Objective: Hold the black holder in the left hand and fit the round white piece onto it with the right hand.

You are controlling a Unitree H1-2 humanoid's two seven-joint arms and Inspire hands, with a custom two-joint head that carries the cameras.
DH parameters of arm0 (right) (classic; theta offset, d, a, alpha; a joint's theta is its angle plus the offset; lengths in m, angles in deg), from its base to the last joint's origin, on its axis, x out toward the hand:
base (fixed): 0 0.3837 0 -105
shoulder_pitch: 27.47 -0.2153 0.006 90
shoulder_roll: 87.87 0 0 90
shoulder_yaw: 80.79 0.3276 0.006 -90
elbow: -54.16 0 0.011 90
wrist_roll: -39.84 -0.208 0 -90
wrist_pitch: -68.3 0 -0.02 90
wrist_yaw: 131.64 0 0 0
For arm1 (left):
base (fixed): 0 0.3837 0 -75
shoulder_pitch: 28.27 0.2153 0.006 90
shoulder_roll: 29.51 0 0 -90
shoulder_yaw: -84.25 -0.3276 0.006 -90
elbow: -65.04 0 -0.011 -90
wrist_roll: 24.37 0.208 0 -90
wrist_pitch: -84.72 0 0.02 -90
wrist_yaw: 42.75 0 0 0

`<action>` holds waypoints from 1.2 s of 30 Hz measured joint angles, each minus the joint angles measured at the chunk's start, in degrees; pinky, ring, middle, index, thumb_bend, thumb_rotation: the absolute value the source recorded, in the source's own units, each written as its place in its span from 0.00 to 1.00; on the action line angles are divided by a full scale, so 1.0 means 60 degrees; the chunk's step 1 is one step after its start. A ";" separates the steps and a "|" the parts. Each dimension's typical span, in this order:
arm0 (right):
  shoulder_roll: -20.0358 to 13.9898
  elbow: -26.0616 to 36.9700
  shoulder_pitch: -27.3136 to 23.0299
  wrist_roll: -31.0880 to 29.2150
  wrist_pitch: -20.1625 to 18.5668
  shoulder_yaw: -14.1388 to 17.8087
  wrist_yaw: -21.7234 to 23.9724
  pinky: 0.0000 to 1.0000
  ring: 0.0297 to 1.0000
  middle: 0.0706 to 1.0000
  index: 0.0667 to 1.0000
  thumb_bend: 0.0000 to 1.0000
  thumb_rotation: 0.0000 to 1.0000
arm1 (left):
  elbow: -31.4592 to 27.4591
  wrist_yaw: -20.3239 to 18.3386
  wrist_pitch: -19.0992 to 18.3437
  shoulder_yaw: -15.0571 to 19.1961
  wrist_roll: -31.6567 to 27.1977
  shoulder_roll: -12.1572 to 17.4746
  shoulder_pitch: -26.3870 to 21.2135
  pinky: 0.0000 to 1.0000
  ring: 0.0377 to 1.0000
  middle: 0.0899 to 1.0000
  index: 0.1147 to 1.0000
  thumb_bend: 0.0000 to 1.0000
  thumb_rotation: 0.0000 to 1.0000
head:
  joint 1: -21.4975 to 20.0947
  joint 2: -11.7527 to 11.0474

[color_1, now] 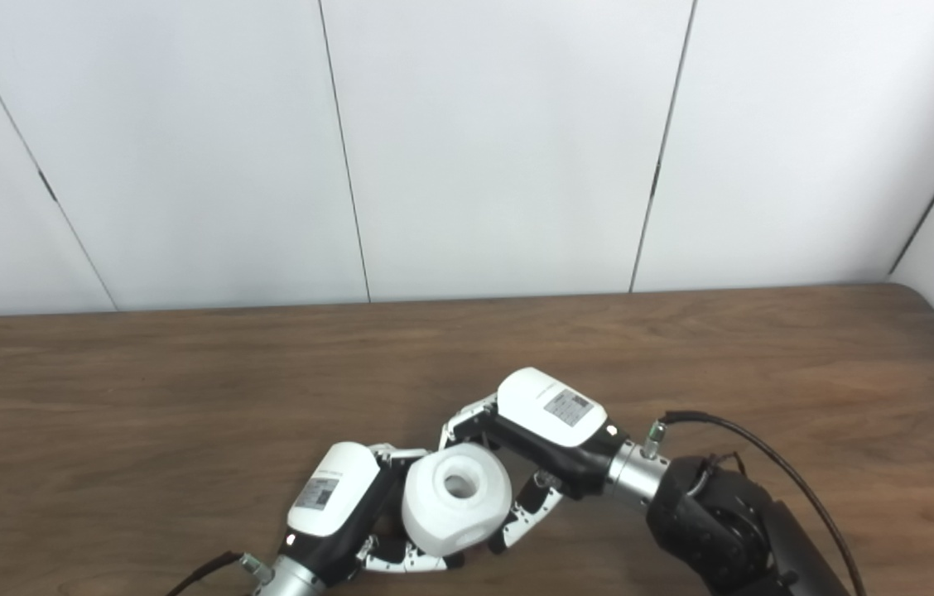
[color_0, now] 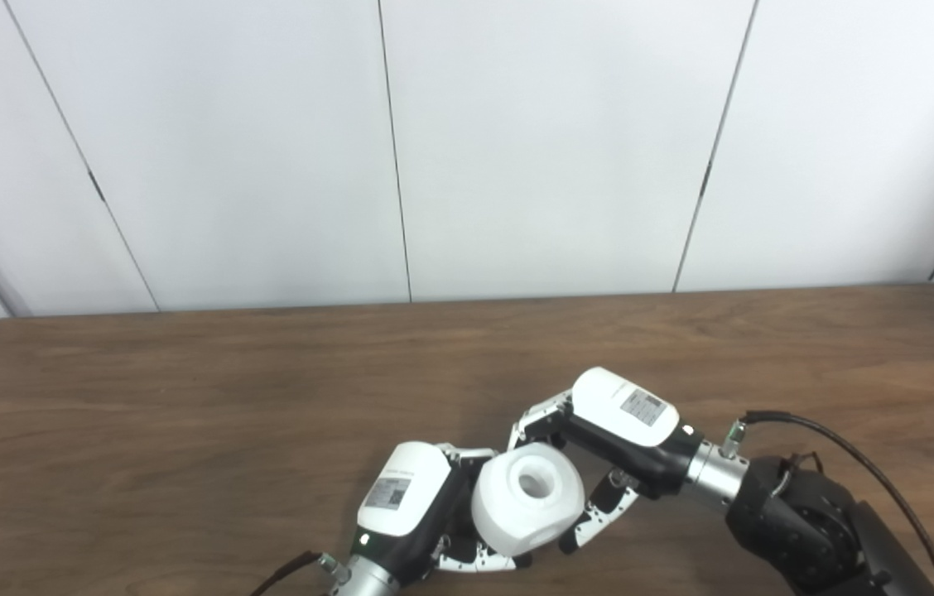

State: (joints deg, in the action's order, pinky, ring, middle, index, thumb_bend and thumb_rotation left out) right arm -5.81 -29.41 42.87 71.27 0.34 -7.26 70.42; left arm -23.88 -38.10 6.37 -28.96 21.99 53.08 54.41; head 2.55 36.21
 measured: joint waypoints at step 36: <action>-0.0365 0.0957 0.0128 -0.0304 -0.1876 0.0079 0.1225 0.63 0.73 0.79 0.81 0.91 0.29 | 0.0000 0.0009 -0.0023 0.0033 -0.0029 0.0001 -0.0007 0.63 0.47 0.41 0.45 0.52 0.00 | -0.0015 -0.0088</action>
State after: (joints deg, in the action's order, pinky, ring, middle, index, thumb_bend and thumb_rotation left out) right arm -8.00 -23.66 43.64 69.44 -10.92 -6.78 77.77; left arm -23.88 -38.04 6.23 -28.76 21.82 53.09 54.36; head 2.46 35.68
